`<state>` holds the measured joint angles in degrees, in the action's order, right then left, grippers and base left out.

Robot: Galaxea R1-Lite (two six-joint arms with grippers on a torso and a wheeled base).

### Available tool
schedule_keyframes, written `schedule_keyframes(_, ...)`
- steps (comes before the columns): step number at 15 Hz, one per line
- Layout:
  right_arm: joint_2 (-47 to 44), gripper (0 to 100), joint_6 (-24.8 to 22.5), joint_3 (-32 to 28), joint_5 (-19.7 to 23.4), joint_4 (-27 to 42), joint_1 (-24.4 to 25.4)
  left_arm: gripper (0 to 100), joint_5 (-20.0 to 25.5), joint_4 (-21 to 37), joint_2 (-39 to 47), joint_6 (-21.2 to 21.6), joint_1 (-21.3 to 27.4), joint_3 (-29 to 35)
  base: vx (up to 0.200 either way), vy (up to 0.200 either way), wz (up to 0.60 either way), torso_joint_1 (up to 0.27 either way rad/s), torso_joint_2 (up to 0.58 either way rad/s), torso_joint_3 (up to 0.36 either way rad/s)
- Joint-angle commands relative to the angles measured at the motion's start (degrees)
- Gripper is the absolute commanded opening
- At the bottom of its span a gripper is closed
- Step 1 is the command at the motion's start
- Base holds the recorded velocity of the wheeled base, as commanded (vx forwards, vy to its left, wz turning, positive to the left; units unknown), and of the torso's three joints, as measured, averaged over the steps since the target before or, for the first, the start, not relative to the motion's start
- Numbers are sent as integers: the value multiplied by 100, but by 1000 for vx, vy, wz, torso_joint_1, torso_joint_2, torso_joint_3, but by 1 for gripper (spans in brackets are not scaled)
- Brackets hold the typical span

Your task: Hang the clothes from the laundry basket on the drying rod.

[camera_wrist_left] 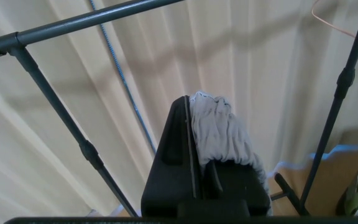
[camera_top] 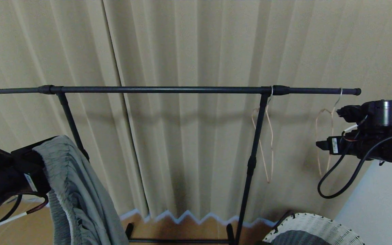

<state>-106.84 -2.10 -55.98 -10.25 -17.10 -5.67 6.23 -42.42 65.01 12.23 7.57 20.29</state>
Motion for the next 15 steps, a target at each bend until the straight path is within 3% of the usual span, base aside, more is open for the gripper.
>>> schedule_keyframes(1, 14, 100, -1, -10, -3, -12, 4, 0, 1, -3, 3, -1, -1, 2, 0, 0, 0, 0, 0, 0)
schedule_keyframes(4, 5, 100, -1, -10, 6, -12, 4, 0, 1, -3, -6, -1, -1, 2, 0, 0, 0, 0, 0, 0)
schedule_keyframes(5, 5, 0, -1, -10, 6, -12, -4, 0, 1, -3, -6, -1, -1, 11, 0, 0, 0, 0, 0, 0)
schedule_keyframes(15, 67, 0, -1, -10, 14, -39, 4, 0, -8, -3, -6, -1, -10, 2, 0, 0, 0, 0, 0, 0)
